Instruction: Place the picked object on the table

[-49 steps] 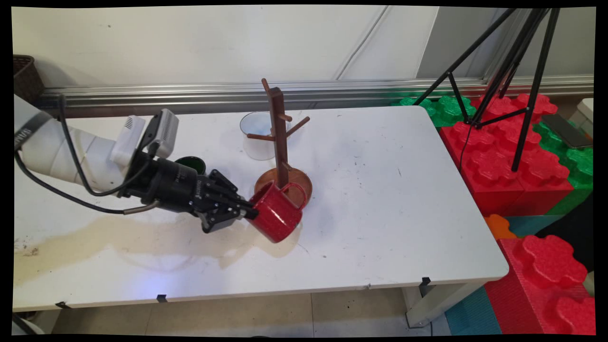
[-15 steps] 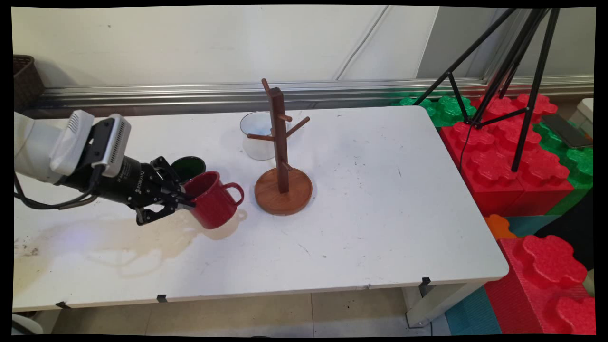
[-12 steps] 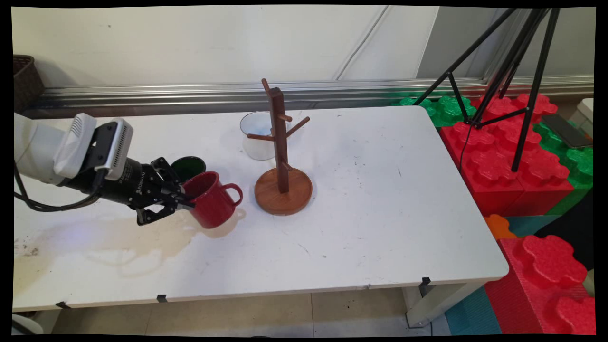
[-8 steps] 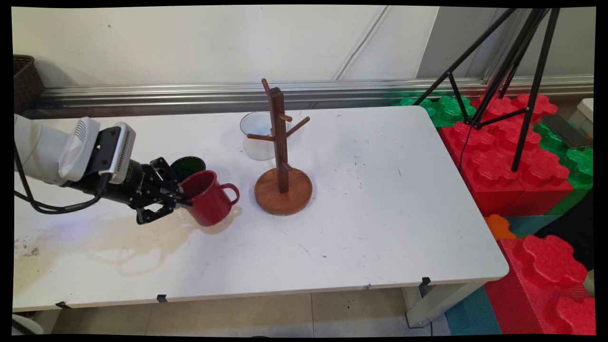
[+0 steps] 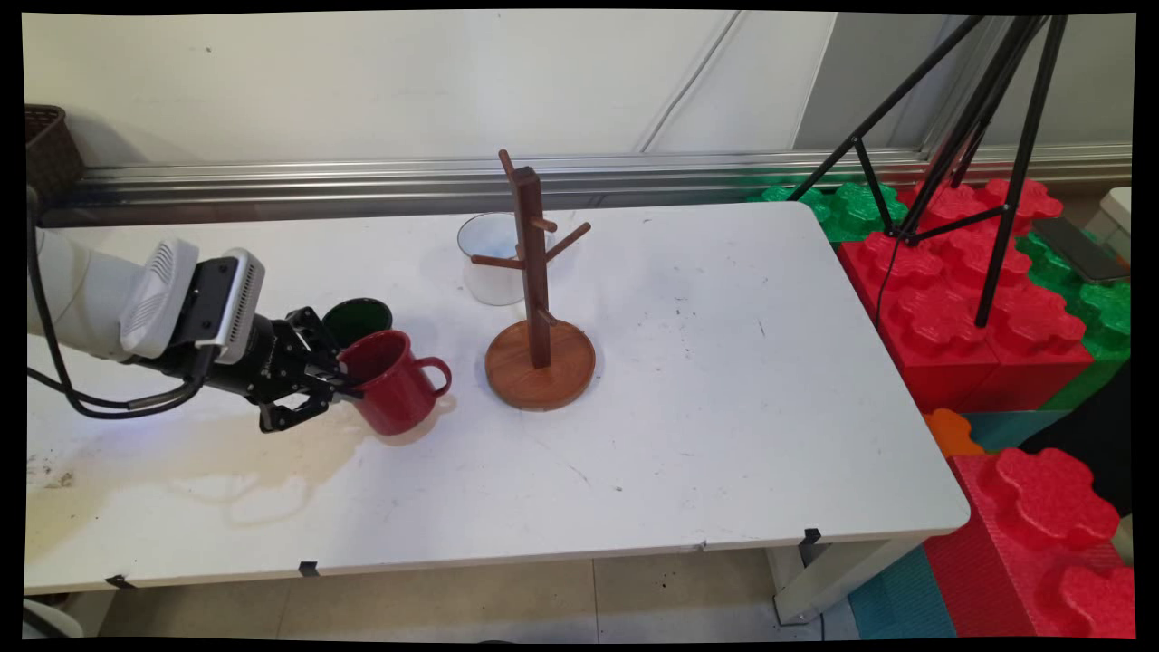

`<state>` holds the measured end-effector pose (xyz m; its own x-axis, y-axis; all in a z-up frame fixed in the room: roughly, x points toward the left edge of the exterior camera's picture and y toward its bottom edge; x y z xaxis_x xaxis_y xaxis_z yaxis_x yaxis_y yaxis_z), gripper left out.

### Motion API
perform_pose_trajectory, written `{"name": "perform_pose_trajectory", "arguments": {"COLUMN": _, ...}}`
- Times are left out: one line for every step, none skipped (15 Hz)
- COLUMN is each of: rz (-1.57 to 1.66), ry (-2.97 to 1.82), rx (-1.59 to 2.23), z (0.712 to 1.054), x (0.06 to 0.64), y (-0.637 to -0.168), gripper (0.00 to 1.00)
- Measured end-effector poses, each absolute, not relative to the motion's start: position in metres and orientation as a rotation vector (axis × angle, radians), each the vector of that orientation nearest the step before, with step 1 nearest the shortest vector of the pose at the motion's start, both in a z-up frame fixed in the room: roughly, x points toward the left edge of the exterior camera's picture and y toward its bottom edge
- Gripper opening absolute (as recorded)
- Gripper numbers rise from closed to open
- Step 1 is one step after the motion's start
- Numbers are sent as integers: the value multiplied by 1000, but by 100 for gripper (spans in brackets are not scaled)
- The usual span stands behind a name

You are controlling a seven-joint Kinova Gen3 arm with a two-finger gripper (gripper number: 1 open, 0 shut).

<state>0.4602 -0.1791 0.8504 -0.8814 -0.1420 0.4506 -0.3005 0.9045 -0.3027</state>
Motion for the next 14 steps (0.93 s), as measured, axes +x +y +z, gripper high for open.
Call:
{"name": "perform_pose_trajectory", "arguments": {"rz": 514, "ry": -2644, "rx": 320, "z": 850, "x": 460, "y": -179, "gripper": 0}}
{"name": "perform_pose_trajectory", "arguments": {"rz": 515, "ry": -2649, "rx": 316, "z": 848, "x": 461, "y": -179, "gripper": 0}}
{"name": "perform_pose_trajectory", "arguments": {"rz": 515, "ry": -2651, "rx": 315, "z": 848, "x": 461, "y": -179, "gripper": 0}}
{"name": "perform_pose_trajectory", "arguments": {"rz": 515, "ry": -2655, "rx": 311, "z": 847, "x": 461, "y": -179, "gripper": 0}}
{"name": "perform_pose_trajectory", "arguments": {"rz": 515, "ry": -2658, "rx": 309, "z": 846, "x": 461, "y": -179, "gripper": 0}}
{"name": "perform_pose_trajectory", "arguments": {"rz": 515, "ry": -2661, "rx": 306, "z": 845, "x": 461, "y": -179, "gripper": 0}}
{"name": "perform_pose_trajectory", "arguments": {"rz": 515, "ry": -2666, "rx": 303, "z": 844, "x": 462, "y": -178, "gripper": 0}}
{"name": "perform_pose_trajectory", "arguments": {"rz": 514, "ry": -2670, "rx": 300, "z": 842, "x": 462, "y": -178, "gripper": 0}}
{"name": "perform_pose_trajectory", "arguments": {"rz": 514, "ry": -2673, "rx": 298, "z": 842, "x": 462, "y": -178, "gripper": 0}}
{"name": "perform_pose_trajectory", "arguments": {"rz": 514, "ry": -2674, "rx": 296, "z": 841, "x": 462, "y": -178, "gripper": 0}}
{"name": "perform_pose_trajectory", "arguments": {"rz": 513, "ry": -2676, "rx": 294, "z": 841, "x": 462, "y": -178, "gripper": 0}}
{"name": "perform_pose_trajectory", "arguments": {"rz": 513, "ry": -2677, "rx": 291, "z": 840, "x": 462, "y": -178, "gripper": 100}}
{"name": "perform_pose_trajectory", "arguments": {"rz": 511, "ry": -2678, "rx": 288, "z": 839, "x": 463, "y": -177, "gripper": 100}}
{"name": "perform_pose_trajectory", "arguments": {"rz": 509, "ry": -2679, "rx": 287, "z": 839, "x": 463, "y": -177, "gripper": 100}}
